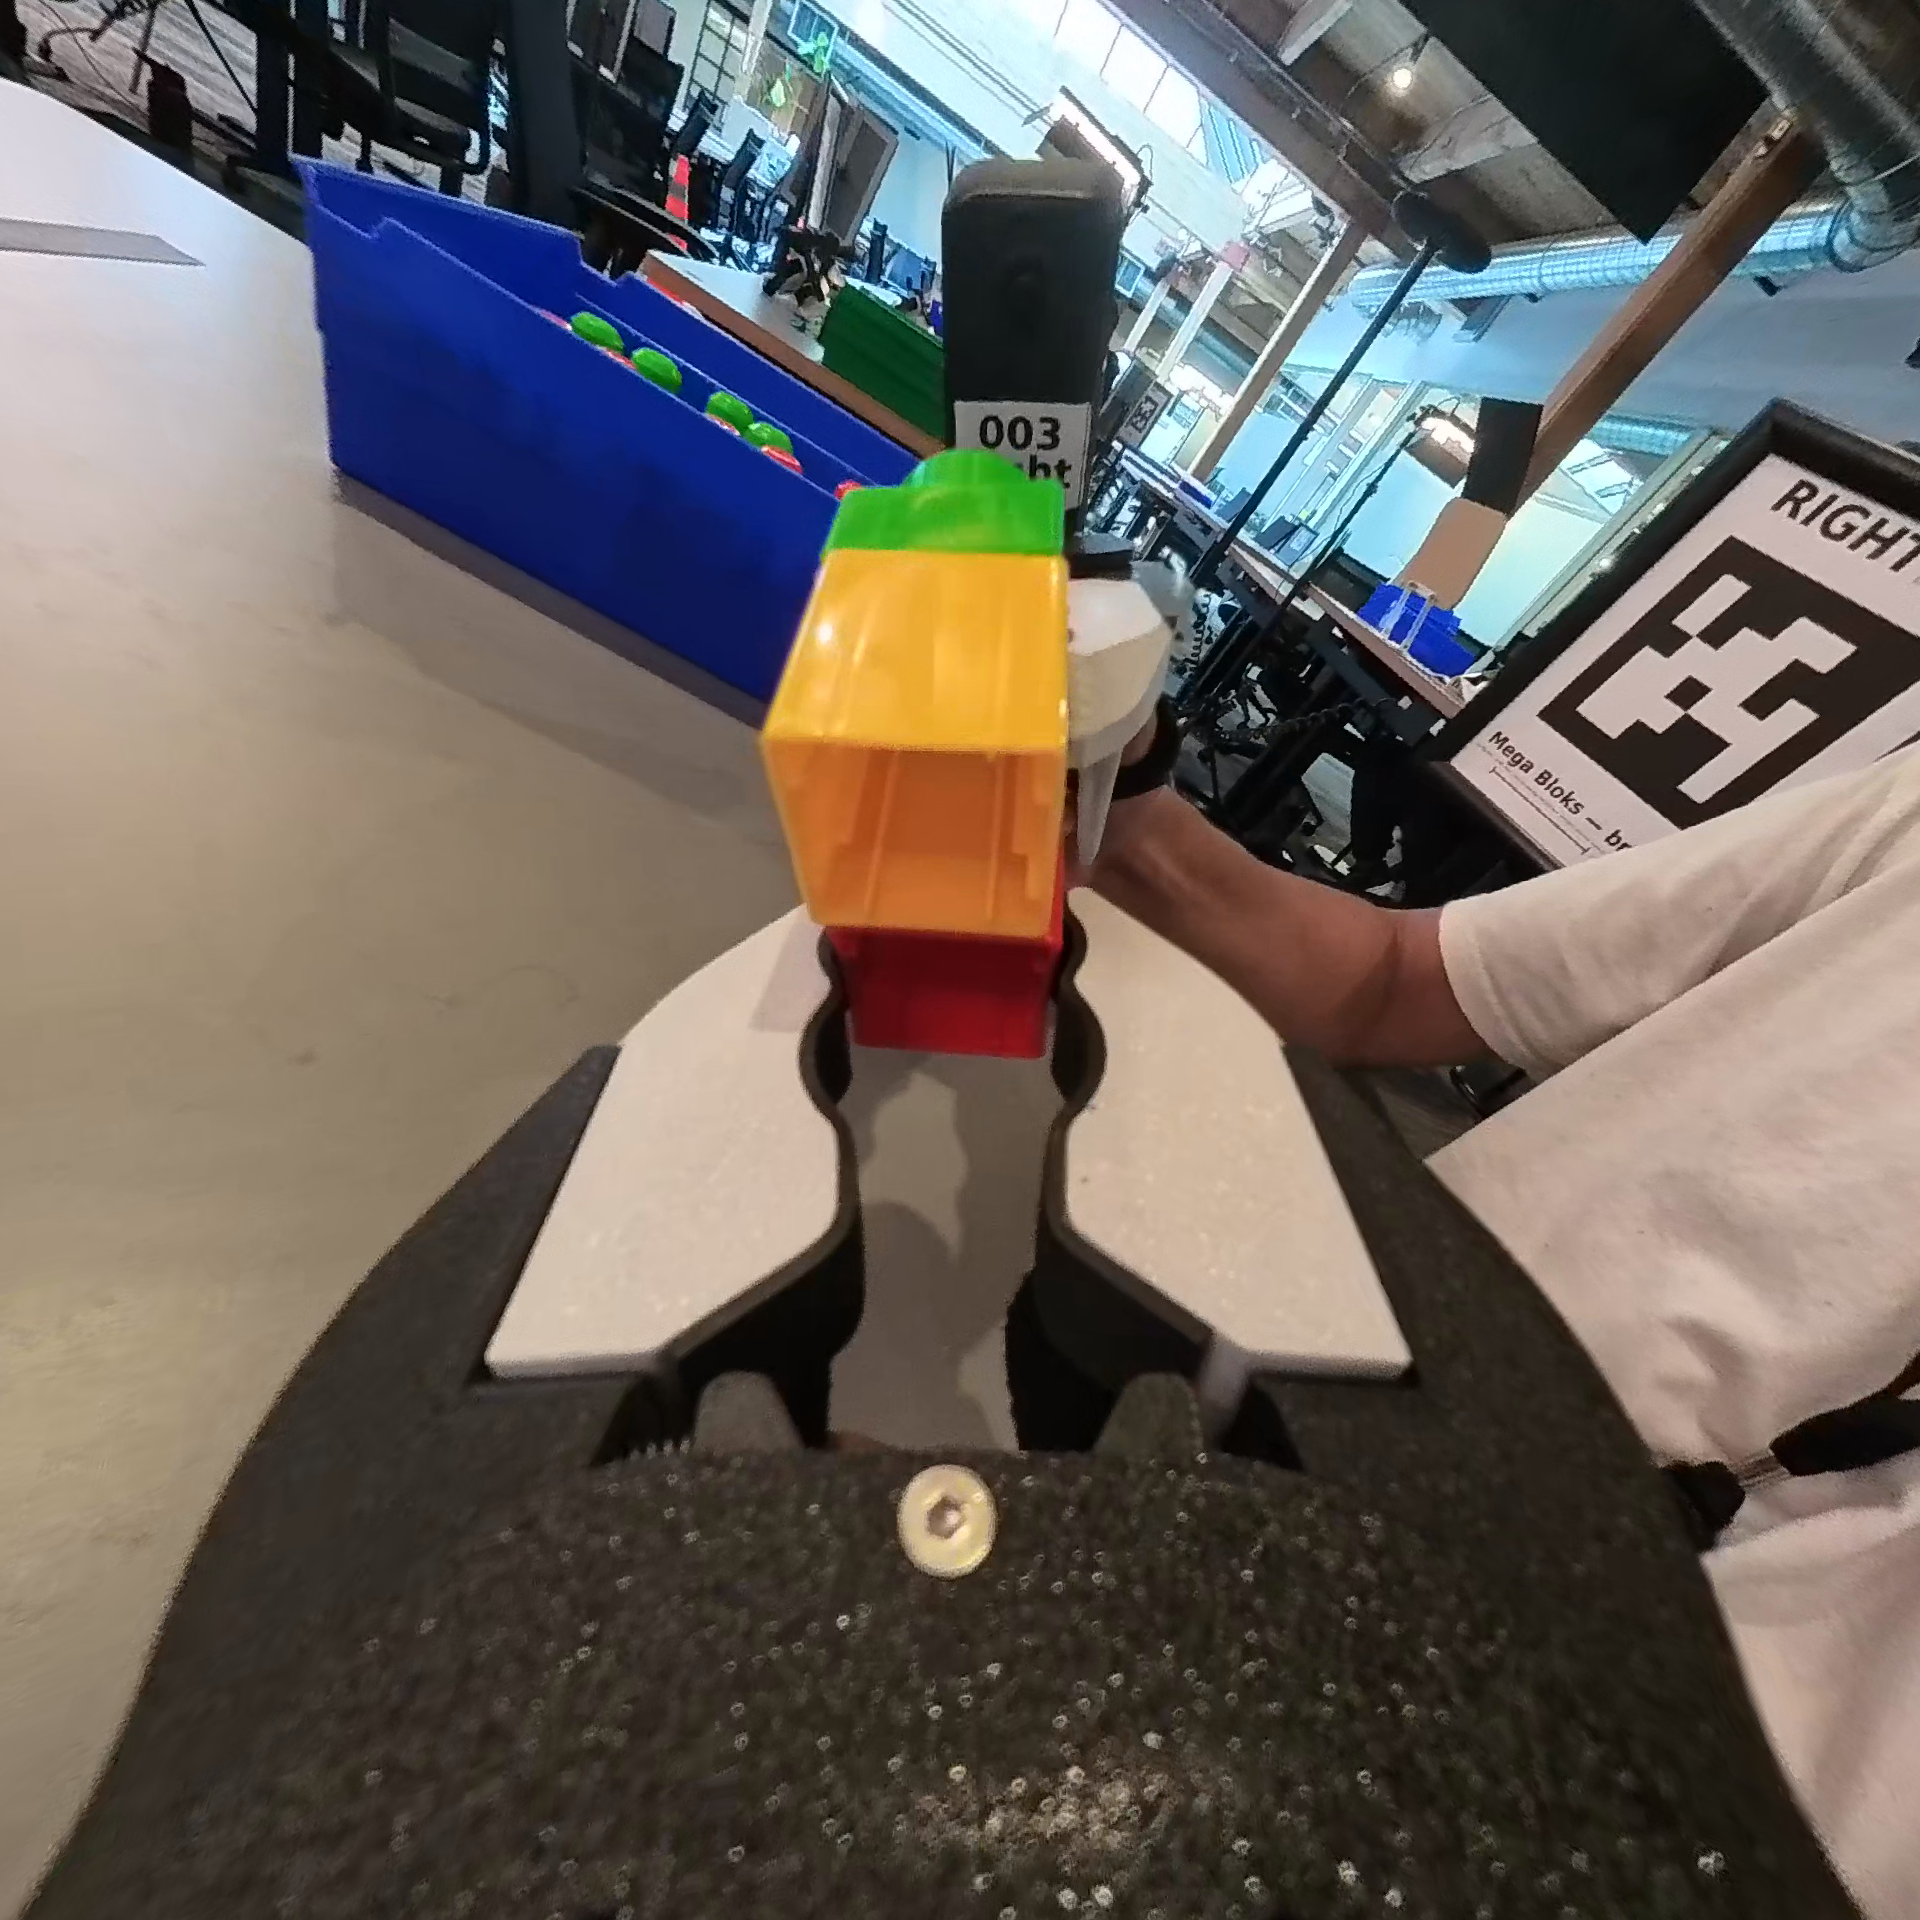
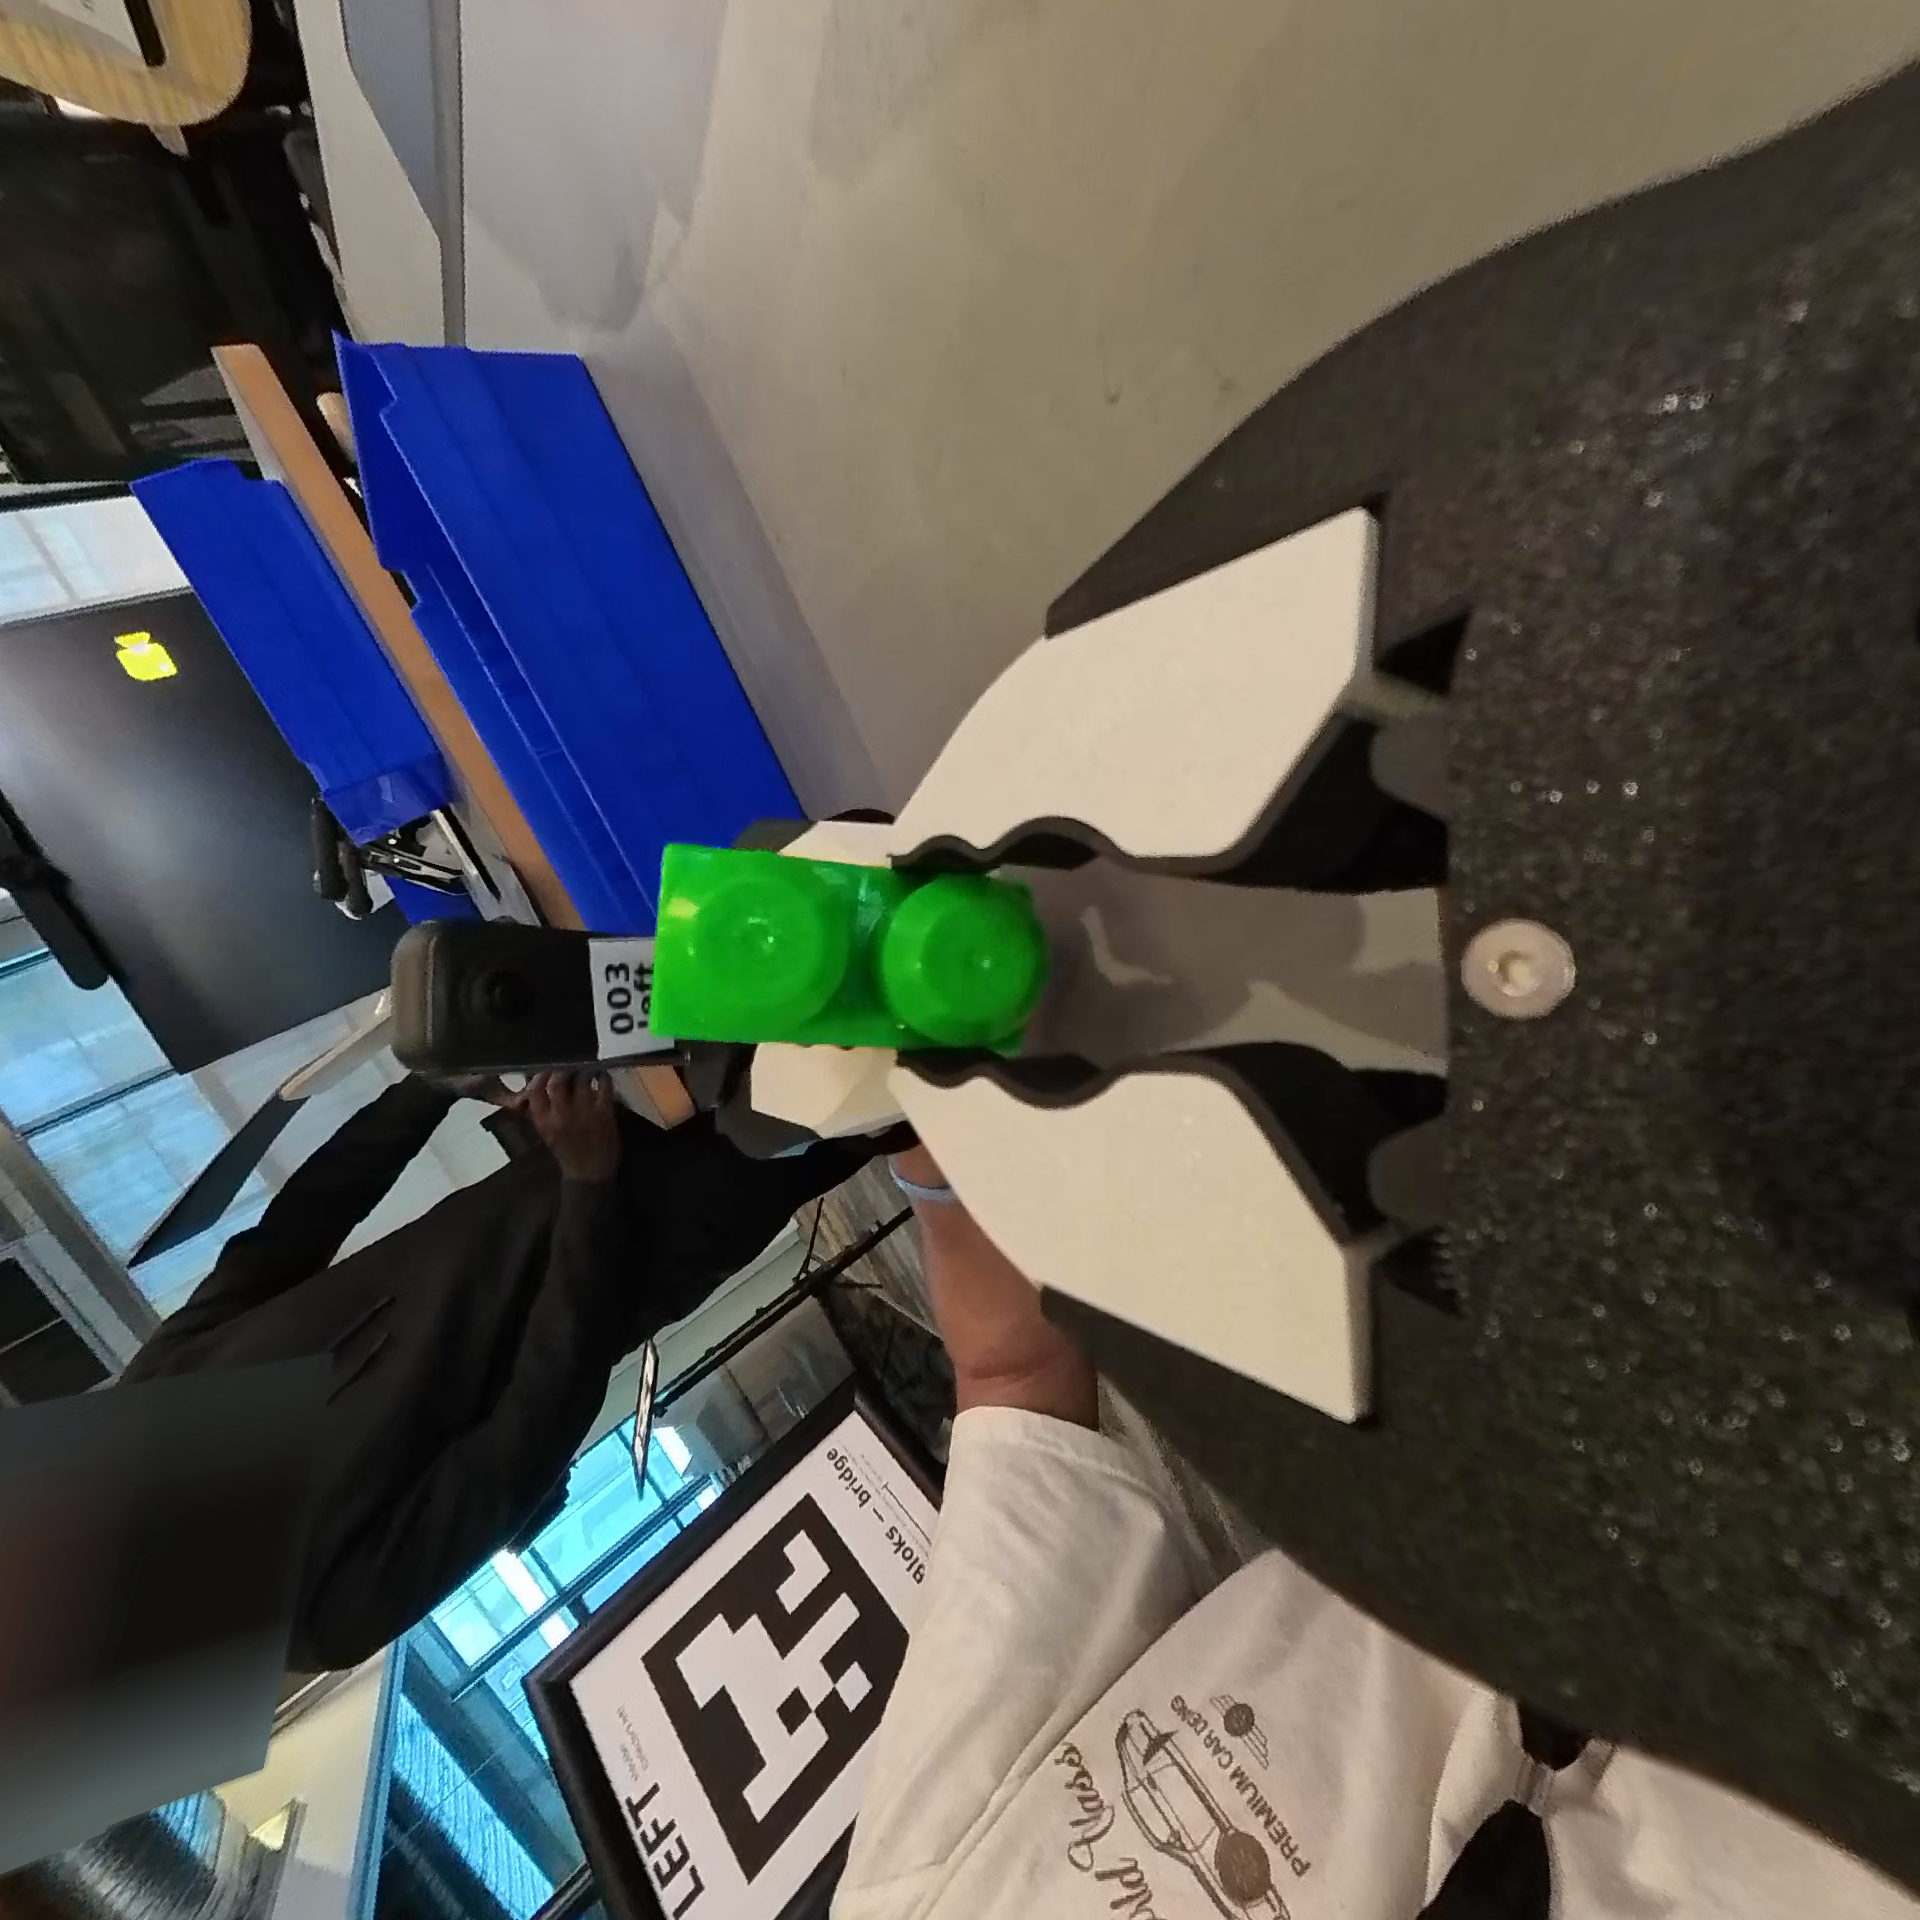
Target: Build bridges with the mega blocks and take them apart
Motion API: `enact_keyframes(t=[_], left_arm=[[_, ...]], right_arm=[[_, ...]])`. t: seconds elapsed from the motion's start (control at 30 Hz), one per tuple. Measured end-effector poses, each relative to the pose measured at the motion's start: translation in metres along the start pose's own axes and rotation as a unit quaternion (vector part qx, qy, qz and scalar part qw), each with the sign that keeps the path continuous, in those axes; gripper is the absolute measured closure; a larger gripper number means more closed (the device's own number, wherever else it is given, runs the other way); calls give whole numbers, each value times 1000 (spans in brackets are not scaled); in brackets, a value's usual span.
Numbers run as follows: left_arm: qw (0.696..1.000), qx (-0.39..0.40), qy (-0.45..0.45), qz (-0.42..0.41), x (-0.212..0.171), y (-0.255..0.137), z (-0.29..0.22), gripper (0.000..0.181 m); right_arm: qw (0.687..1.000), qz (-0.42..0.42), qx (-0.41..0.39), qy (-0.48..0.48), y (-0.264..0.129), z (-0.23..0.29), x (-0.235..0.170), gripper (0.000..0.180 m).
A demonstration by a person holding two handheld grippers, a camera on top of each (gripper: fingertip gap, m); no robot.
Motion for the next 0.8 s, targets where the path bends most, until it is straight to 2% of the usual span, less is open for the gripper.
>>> enact_keyframes(t=[0.07,0.13,0.23,0.4,0.53,0.6,0.67,0.77,0.8], left_arm=[[1000,3,4,8,-1,0,0,146],[1000,2,7,27,-4,3,1,146],[999,8,12,40,-7,9,0,146],[1000,-3,-10,13,-3,7,1,146],[1000,26,-3,0,-1,5,5,143],[997,74,34,-12,2,3,5,132],[981,174,78,-30,4,-5,11,101],[930,345,118,-53,9,-23,25,83],[913,385,125,-61,11,-29,27,83]], right_arm=[[1000,5,5,12,0,-1,0,148],[999,6,15,29,3,-1,0,137],[1000,15,7,23,6,-1,-2,145],[1000,-21,-5,17,8,-1,0,145],[999,-15,-31,4,9,-2,1,145],[998,-15,-57,-2,4,-1,6,145],[995,-17,-100,-6,-9,1,12,145],[984,-27,-175,-2,-39,9,22,145],[978,-33,-205,0,-53,14,25,145]])
Point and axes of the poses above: each gripper's, where its closed fingertips meet, y out along the fingers, x out of its top, z = x × y across the jaws, the point moved 6 cm from there along -y, back along the fingers, and after that the axes turned 11 degrees about z, right-handed, at the moved point
